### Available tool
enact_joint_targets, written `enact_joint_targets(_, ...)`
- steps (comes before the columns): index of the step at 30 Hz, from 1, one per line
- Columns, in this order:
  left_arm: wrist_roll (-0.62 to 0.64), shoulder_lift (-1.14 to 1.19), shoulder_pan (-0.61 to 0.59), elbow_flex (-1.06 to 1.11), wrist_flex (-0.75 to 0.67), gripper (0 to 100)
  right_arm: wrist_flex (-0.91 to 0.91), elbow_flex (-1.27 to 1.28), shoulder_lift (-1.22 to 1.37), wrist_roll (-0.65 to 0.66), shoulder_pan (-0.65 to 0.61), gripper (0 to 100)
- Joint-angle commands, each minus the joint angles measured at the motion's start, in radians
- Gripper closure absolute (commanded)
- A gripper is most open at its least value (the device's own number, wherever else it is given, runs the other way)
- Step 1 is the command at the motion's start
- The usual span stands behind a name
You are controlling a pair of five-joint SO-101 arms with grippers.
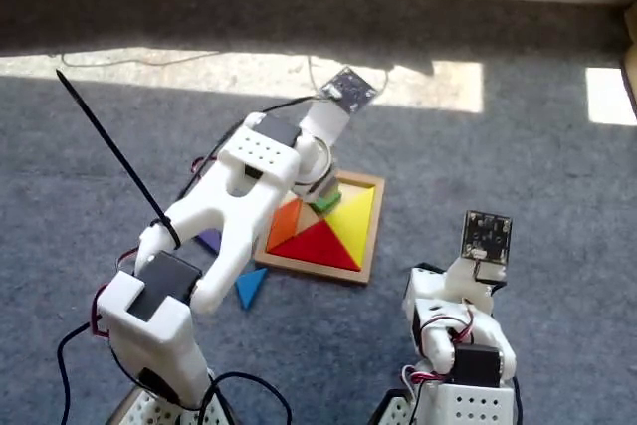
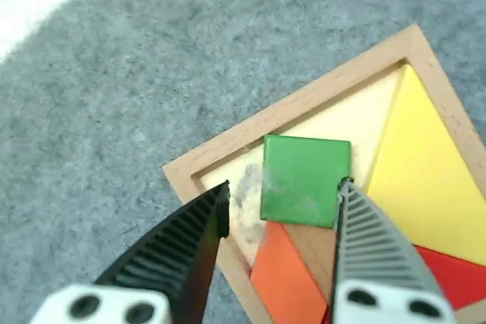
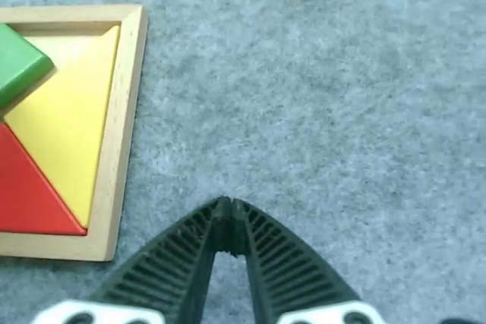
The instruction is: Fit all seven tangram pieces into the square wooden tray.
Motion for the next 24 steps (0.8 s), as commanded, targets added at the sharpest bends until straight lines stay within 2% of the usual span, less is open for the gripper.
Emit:
enact_joint_targets(1,0.008,-0.01,-0.024,-0.025,-0.021,78,-0.022,0.104,-0.016,0.014,0.012,98.3)
enact_joint_targets(4,0.005,-0.008,-0.019,0.005,-0.021,78,-0.022,0.104,-0.016,0.014,0.012,98.3)
enact_joint_targets(10,-0.08,-0.008,0.007,0.056,-0.021,78,-0.022,0.104,-0.016,0.014,0.012,98.3)
enact_joint_targets(18,-0.08,-0.013,0.048,0.096,-0.018,78,-0.022,0.104,-0.016,0.014,0.013,98.3)
enact_joint_targets(24,-0.071,-0.058,0.022,0.071,-0.015,78,-0.022,0.104,-0.016,0.014,0.013,98.3)
